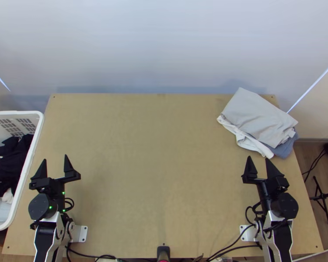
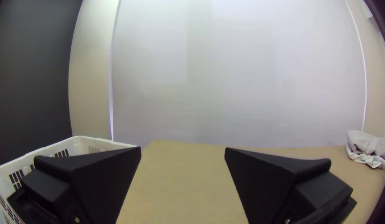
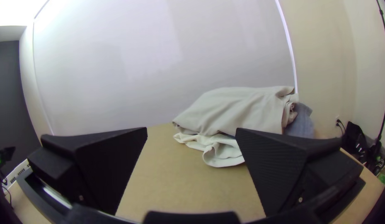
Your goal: Fold the t-shirt
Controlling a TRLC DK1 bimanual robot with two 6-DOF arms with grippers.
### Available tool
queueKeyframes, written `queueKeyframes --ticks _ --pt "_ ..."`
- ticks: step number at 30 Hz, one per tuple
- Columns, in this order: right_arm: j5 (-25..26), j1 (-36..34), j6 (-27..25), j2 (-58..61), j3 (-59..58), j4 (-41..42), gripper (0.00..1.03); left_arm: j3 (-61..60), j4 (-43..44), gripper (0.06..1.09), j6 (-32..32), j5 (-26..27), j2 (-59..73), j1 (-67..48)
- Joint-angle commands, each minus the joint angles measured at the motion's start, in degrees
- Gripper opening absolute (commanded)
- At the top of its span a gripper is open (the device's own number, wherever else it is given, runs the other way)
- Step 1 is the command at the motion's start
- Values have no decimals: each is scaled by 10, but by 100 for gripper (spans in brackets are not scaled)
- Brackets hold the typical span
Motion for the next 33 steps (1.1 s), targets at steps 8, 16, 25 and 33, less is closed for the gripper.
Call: queueKeyframes --ticks 8,16,25,33 --pt "0 0 0 0 0 1 99 7 0 104 13 -2 -1 51" --pt "0 0 0 0 0 0 99 99 -71 104 26 -11 8 108" --pt "0 0 0 0 0 1 99 284 -74 104 -17 -13 212 208" --pt "0 0 0 0 0 0 99 489 -277 104 -83 -18 447 378"
